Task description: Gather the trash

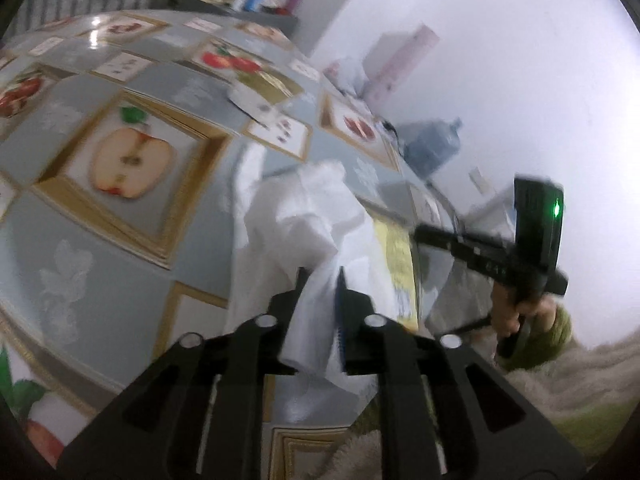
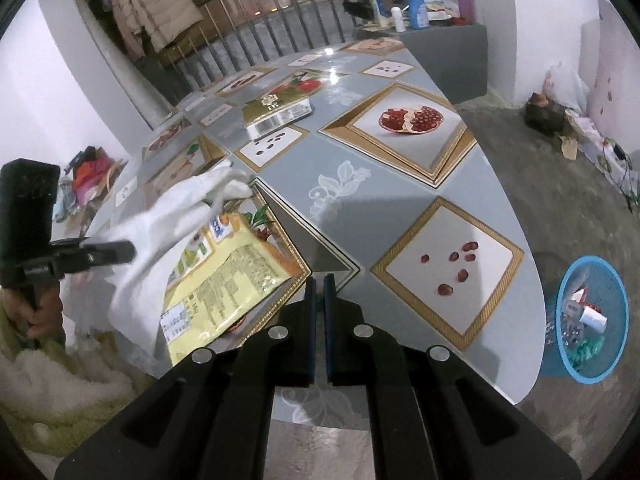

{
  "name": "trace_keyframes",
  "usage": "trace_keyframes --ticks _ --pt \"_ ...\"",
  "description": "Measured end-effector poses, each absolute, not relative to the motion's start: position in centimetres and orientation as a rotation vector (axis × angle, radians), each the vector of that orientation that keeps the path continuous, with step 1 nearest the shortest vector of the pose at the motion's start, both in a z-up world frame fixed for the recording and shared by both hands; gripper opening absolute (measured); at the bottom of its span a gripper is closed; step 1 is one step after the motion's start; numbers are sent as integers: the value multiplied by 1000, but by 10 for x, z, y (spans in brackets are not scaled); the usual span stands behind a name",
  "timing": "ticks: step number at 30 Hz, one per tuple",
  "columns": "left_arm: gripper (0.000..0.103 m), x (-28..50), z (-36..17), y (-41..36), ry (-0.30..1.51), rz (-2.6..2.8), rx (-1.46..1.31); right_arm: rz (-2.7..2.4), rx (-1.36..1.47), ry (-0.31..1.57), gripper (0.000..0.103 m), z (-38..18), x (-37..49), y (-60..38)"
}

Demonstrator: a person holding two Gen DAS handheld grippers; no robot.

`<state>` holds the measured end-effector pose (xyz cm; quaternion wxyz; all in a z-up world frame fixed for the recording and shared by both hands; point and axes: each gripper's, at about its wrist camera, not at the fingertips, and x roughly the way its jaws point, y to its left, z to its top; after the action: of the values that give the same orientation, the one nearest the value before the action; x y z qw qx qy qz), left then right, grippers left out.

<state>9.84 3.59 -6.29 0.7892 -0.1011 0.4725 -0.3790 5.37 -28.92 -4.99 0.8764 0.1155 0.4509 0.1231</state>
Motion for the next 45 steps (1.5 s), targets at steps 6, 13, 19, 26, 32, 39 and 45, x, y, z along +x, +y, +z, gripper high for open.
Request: trace_keyframes --ticks 6,13,19,26,32,39,45 --pt "25 110 -56 66 987 -753 -365 267 255 936 4 -49 56 -286" --pt "69 124 -59 109 955 -565 -544 267 276 933 4 -49 53 -285" --pt "70 116 -43 135 860 -442 -530 267 277 933 4 -50 53 -285" --pt "70 73 -16 106 862 -737 -310 273 291 934 4 -53 53 -284" --pt "68 43 -26 94 943 -838 -275 284 286 931 4 -52 50 -281" --pt "59 50 -41 77 952 -843 -290 286 292 927 4 -52 48 -282" --pt "45 59 -40 68 910 -827 -279 285 299 921 4 -54 48 -282"
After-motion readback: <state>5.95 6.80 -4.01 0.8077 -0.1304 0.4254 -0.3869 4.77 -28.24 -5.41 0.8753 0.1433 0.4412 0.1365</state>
